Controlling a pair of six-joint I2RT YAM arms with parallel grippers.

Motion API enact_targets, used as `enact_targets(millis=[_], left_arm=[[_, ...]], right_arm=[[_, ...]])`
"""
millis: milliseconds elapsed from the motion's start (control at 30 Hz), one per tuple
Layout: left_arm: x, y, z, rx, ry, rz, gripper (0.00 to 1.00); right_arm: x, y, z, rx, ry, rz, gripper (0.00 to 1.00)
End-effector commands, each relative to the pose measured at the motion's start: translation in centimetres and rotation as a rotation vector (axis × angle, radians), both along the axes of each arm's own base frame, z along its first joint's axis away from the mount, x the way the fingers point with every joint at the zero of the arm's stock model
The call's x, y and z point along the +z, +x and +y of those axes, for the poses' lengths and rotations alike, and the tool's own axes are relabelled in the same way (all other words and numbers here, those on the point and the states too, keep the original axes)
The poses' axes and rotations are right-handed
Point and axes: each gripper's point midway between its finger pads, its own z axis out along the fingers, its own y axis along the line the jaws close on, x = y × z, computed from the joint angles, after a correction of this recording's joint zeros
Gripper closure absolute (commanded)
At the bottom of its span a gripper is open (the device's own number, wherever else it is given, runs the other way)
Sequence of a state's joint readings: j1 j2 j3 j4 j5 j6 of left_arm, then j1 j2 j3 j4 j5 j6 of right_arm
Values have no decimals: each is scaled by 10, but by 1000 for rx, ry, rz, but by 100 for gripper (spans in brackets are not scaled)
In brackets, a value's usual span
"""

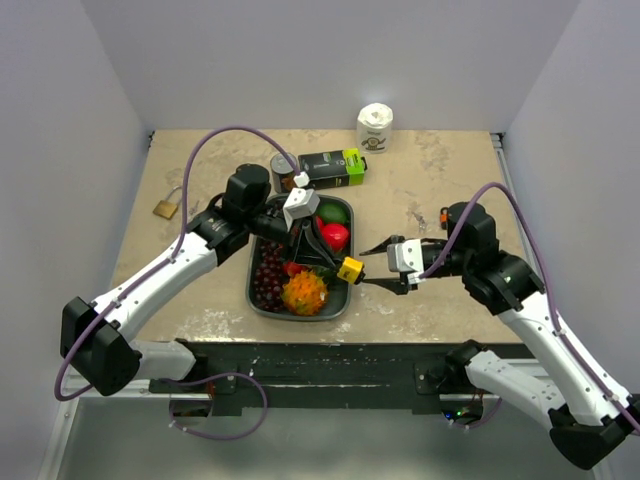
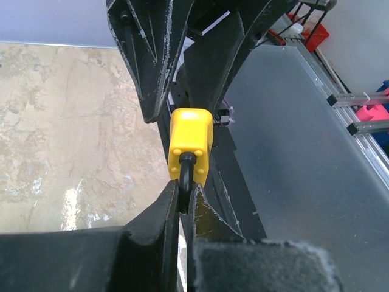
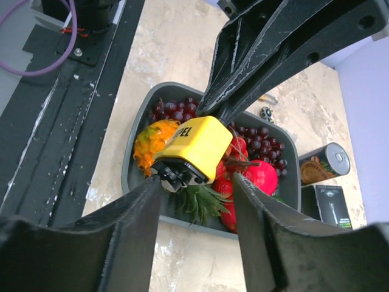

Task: Lock with the key
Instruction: Adjust the lock.

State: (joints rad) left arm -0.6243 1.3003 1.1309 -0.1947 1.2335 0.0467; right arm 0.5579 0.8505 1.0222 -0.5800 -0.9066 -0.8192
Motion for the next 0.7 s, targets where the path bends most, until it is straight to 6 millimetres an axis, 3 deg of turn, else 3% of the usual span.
enact_targets(millis=[0,667], left_arm=[[11,-14,0,-70,-46,-67,100],[5,-30,0,-138,-48,-76,100]], right_arm=[[11,6,3,8,8,-86,51],[16,14,12,36,32,-131,68]])
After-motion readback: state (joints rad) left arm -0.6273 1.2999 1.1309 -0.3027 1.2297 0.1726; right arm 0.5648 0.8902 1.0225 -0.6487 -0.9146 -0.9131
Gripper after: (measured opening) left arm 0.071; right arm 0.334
